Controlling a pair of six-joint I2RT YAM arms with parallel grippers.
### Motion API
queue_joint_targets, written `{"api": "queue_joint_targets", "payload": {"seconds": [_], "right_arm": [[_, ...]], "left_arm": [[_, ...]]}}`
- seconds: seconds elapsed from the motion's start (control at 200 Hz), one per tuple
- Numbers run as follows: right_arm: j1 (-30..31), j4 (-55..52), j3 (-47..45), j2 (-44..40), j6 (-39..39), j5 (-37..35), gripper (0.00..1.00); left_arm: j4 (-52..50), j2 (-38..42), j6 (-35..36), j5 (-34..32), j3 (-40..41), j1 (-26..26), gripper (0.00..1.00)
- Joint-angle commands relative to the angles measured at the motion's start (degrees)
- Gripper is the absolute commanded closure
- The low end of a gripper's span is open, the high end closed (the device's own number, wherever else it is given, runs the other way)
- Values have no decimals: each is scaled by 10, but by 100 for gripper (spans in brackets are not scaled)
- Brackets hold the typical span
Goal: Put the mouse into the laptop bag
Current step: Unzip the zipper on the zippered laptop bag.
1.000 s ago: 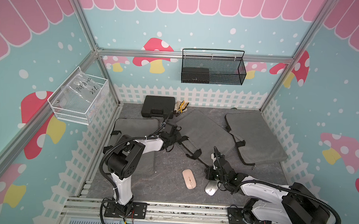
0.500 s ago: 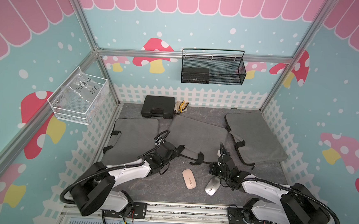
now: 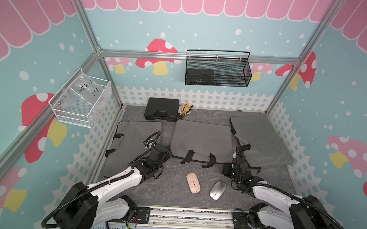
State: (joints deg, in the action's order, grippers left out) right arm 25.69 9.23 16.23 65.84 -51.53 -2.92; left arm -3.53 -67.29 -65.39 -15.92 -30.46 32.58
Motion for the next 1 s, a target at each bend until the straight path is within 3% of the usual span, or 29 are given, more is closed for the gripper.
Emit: {"api": "queue_joint_targets", "payload": {"seconds": [0.0,0.355,0.44,0.62,0.805,0.996], "right_arm": [[-6,-7,-3,-1,4,-1,100],[-7,-15,-2,-15,18,4,100],[-6,-15,1,-12,22,10,100],[7,-11,10,-8,34,18,100],[70,3,38,14,27,5,100],[163,32,107,118,24,-4,100]], "left_arm": [[34,-34,13,61,6,-13,41],[97,-177,23,114,-49,-21,42],[99,-206,27,110,-62,-23,56],[98,-237,37,111,-83,-23,100],[92,-224,42,104,-85,-13,100],[89,-200,41,95,-76,3,100]]}}
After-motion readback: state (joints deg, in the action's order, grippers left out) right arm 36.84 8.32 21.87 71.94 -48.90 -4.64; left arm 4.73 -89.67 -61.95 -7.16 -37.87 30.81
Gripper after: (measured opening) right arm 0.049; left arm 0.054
